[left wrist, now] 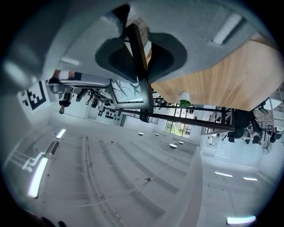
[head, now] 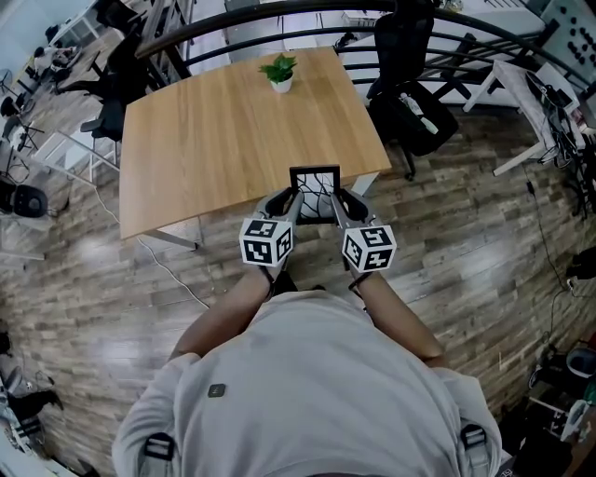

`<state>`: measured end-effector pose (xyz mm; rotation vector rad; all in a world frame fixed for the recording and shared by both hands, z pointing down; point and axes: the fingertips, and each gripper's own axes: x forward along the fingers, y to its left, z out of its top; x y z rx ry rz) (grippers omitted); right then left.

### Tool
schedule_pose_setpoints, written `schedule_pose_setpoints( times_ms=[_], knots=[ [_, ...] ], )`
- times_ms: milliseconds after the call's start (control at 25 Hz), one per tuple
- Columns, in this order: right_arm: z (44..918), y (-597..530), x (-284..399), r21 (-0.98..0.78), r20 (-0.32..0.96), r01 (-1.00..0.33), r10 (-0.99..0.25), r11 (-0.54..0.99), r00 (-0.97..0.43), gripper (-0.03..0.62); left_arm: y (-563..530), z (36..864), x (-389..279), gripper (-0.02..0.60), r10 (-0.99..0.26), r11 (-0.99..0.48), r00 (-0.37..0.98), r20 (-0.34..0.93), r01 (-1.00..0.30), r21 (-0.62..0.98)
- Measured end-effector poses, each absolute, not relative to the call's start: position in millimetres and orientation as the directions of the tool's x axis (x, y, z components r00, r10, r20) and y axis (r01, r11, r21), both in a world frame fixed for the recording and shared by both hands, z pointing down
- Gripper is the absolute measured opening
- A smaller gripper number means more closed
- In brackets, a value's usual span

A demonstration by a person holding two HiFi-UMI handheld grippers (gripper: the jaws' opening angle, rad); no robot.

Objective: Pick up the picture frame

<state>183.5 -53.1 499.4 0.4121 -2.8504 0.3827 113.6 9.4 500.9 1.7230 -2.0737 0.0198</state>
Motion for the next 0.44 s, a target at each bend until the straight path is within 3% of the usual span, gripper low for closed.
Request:
schedule_pose_setpoints(
  times_ms=[440],
  knots=[
    [499.5,-48.8,186.2,-0.217,0.261,-0.306,-0.248,0.927,-0.933,0.091,13.5,501.1,116.0,0.081,-0.937,0.217,-0.123,0.328,-0.939,0.268]
  ],
)
